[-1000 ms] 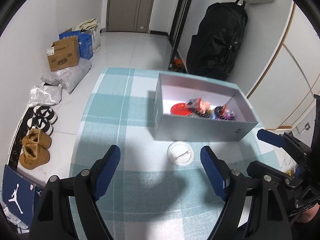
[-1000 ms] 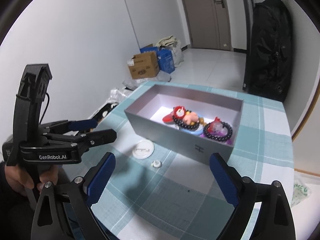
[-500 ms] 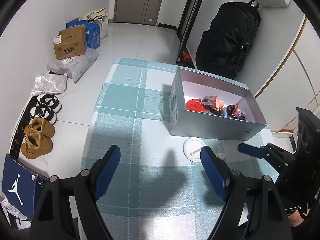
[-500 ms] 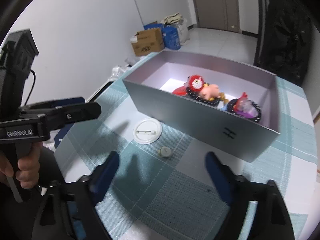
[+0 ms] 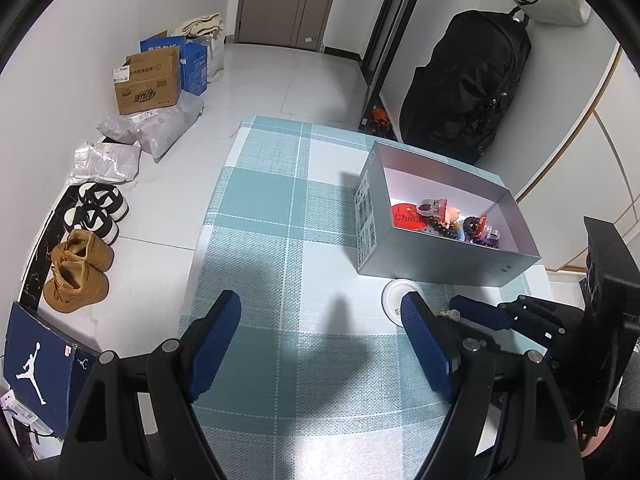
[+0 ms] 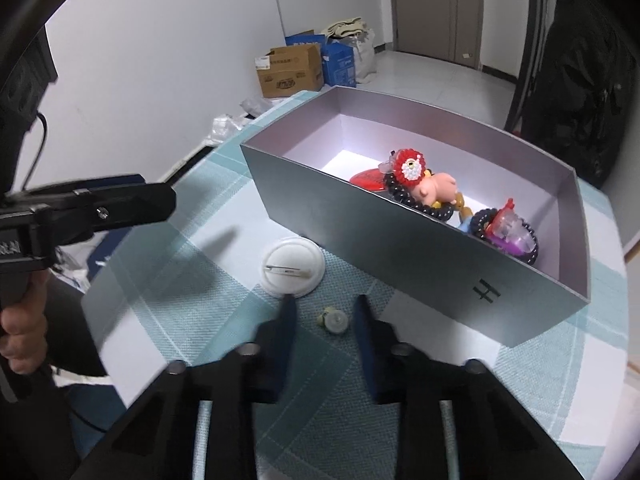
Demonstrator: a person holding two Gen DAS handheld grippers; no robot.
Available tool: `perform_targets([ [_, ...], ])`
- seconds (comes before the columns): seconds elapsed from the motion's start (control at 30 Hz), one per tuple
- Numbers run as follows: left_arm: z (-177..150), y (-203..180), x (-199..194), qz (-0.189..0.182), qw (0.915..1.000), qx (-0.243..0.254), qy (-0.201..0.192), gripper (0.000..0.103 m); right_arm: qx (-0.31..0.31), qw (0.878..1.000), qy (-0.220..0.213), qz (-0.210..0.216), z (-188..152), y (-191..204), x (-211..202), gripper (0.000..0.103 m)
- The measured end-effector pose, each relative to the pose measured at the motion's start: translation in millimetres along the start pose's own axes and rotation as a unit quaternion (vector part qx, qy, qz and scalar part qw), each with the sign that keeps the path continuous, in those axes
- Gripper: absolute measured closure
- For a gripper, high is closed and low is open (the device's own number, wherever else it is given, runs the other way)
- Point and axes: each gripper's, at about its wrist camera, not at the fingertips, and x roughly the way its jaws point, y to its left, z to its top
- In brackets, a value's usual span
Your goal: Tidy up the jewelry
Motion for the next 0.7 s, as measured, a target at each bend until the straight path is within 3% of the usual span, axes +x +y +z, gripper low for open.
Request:
perform_targets([
  [0.07,0,1,0,0.0,1.0,-0.001,0.0,0.024,-0.005,1.0,0.002,-0.012,-1,1,0,0.089],
  [0.47,-1,-4,5,-0.019,0.9997,0.001,0.013,0.024,-0.004,1.0,-0.008,-0.011,0,0,-14,0.092],
  [0.6,-2,-16,10,-0.021,0.9995,0.017,0.017,0.024,0.015,1.0,-0.024,-0.006,2,-6,-26,0.092],
  [0.7,-4,-25,15,-0.023,0.9989,0.032,0.024,0.024,0.023,0.998,-0.065,-0.007,2,-9,-52,0.092],
])
